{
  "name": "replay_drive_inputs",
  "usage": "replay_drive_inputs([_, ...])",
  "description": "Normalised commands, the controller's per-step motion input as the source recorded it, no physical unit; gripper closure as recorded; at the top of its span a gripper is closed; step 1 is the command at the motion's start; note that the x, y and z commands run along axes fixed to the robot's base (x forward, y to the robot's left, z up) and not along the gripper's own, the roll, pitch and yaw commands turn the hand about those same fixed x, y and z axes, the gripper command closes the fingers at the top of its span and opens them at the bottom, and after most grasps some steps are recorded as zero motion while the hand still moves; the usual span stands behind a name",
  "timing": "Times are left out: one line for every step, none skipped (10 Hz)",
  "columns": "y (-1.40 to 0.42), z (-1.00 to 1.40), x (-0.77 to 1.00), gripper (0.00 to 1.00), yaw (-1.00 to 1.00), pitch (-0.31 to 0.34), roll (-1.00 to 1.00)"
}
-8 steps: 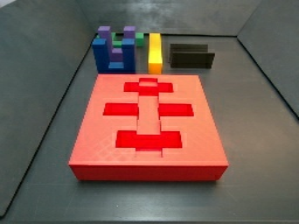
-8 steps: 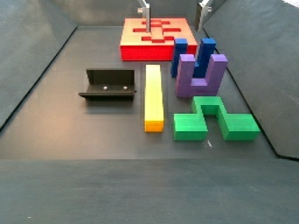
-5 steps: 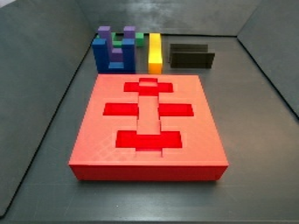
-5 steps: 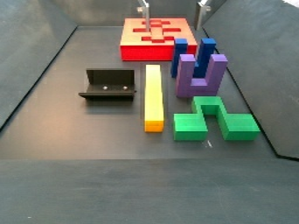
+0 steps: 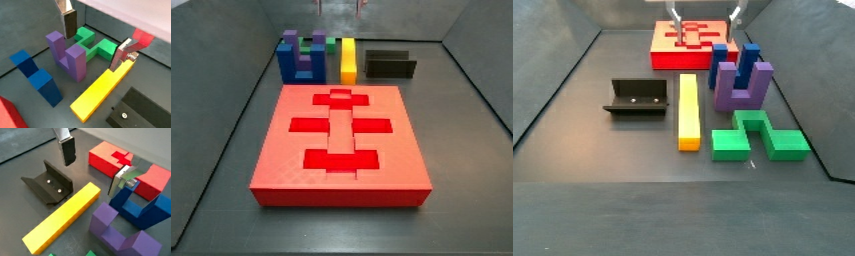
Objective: Pick up the purple object. Move up. Move to above the board. Insert the purple object.
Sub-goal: Pick up the purple object.
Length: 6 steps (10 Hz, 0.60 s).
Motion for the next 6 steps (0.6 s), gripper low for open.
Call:
replay_drive_inputs([0.35, -0.29, -0.21, 0.0, 0.0, 0.01, -0.08])
replay_drive_inputs([0.17, -0.26, -0.23, 0.0, 0.0, 0.0, -0.06])
replay_drive_inputs([0.09, -0.25, -0.27, 0.0, 0.0, 0.0, -0.03])
replay_drive_inputs([0.04, -0.23, -0.54, 0.0, 0.0, 0.0, -0.03])
replay_drive_inputs([0.0, -0.13, -0.46, 0.0, 0.0, -0.02, -0.05])
replay_drive_inputs([0.0, -0.17, -0.14, 0.0, 0.0, 0.0, -0.07])
